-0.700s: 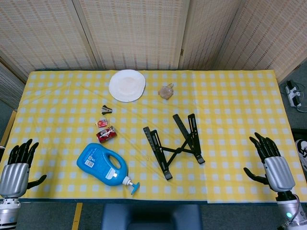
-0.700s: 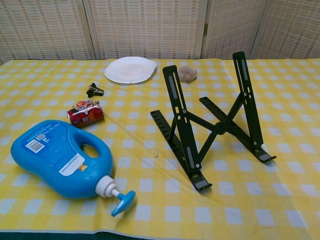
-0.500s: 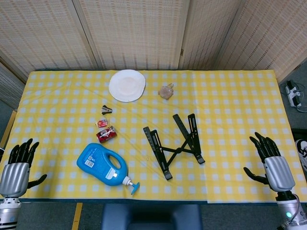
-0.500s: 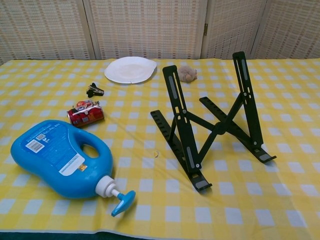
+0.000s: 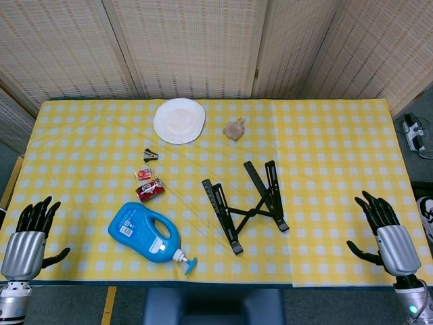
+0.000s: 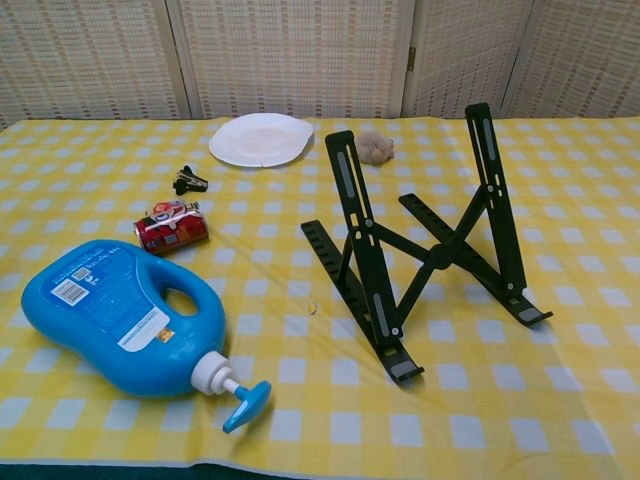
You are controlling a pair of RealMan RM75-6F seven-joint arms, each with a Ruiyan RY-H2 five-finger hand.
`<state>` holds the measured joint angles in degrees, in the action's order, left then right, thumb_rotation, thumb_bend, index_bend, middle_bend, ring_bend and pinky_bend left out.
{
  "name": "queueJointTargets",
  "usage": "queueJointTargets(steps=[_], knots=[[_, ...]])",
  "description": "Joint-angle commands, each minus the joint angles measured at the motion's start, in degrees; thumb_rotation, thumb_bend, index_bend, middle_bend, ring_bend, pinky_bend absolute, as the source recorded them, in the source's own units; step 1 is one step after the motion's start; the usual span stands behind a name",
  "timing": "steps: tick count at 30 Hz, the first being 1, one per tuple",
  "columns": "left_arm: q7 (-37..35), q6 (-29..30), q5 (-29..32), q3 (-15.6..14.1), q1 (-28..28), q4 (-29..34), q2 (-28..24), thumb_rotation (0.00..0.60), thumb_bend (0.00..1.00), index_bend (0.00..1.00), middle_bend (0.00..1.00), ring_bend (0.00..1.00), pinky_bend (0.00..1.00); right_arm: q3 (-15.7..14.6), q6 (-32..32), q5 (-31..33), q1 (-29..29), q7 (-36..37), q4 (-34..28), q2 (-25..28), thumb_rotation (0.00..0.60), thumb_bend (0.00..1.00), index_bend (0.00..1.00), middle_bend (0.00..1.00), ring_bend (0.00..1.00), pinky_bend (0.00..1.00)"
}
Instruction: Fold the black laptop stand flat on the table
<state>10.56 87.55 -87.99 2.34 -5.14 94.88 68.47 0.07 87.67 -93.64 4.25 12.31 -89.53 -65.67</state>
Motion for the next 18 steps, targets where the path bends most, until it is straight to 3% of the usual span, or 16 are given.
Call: queueJointTargets(steps=[1, 8, 18], knots=[[0.1, 0.1, -0.2, -0.1, 0.1, 0.1, -0.1, 0.600, 0.15, 0.06, 0.02, 0.03, 0.00, -0.1, 0.2, -0.2, -0.1, 0.2, 0.1, 0.0, 0.600, 0.27, 0.00, 0.00, 0.01, 0.00], [0.4, -0.4, 0.1, -0.3, 0.0, 0.2, 0.0, 0.600, 0.15, 0.06, 0.02, 0.03, 0.00, 0.3, -0.5, 0.9, 0.1, 0.1, 0.5, -0.6, 0.600, 0.27, 0.00, 0.00, 0.01, 0.00], [0.7, -1.5, 0.8, -0.3, -0.4, 0.0, 0.5, 0.600, 0.15, 0.06, 0.02, 0.03, 0.00, 0.9, -10.5, 4.3, 4.8, 2.1, -1.0, -0.5, 0.600, 0.27, 0.00, 0.00, 0.01, 0.00]])
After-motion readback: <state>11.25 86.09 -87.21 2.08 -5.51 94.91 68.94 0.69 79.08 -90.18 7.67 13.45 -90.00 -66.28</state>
